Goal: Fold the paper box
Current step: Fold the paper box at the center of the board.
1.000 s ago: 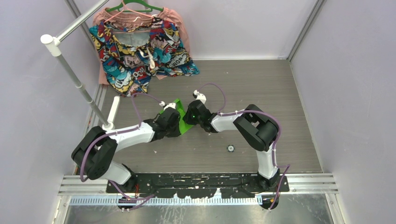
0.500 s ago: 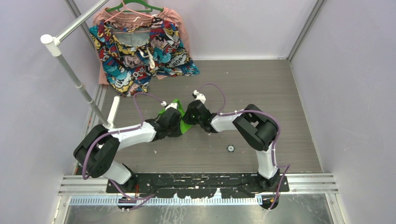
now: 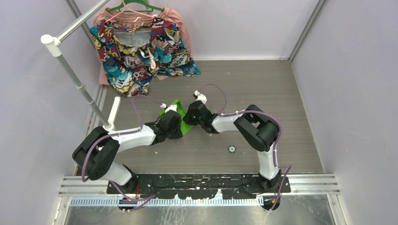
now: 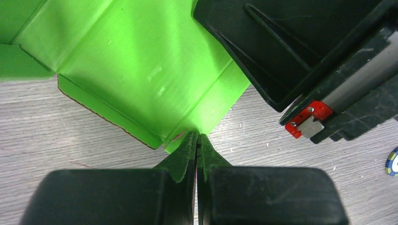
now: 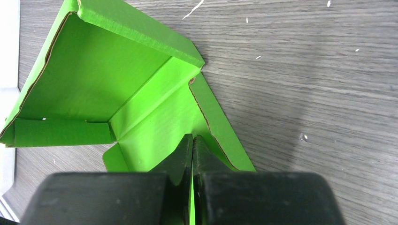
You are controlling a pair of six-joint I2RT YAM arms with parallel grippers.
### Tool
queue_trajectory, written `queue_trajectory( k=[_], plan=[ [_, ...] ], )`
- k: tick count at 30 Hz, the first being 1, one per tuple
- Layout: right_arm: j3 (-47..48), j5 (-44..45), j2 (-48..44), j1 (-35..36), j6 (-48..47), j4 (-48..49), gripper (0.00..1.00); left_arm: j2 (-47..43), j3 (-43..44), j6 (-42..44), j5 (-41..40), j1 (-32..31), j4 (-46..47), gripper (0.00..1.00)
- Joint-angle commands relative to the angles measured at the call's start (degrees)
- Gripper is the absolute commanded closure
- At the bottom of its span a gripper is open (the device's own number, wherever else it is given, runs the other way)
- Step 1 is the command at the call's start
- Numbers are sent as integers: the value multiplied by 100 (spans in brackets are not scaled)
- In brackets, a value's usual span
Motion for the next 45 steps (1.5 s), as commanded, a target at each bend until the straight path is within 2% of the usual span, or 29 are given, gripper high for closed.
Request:
queue_trajectory(
  k=[1, 19, 25, 33, 36, 39, 40, 45],
  plan=[
    [-587, -60, 796, 101, -237, -2276, 99, -164, -275, -83, -71, -47, -135, 100],
    [-588, -25, 564, 101, -300, -2259, 99, -1047, -926, -183, -334, -65, -187, 100],
    [-258, -95, -34, 101, -671, -2534, 99, -1384, -395, 78, -390, -70, -567, 100],
    [344, -295, -1209, 103, -1184, -3040, 99, -2287, 487, 262, -445, -57, -1718, 100],
    [369, -442, -1563, 96, -1215, -3072, 91, -2481, 511, 197, -459, -61, -1969, 100],
    [241, -479, -1944, 93, -1204, -3011, 72, -2624, 278, 74, -473, -61, -2032, 100],
    [194, -471, -2072, 96, -1216, -3011, 69, -2644, 196, 30, -465, -57, -2046, 100],
    [-52, -165, -2858, 70, -1277, -3214, 64, -2744, -162, -166, -362, -65, -2098, 100]
  ],
)
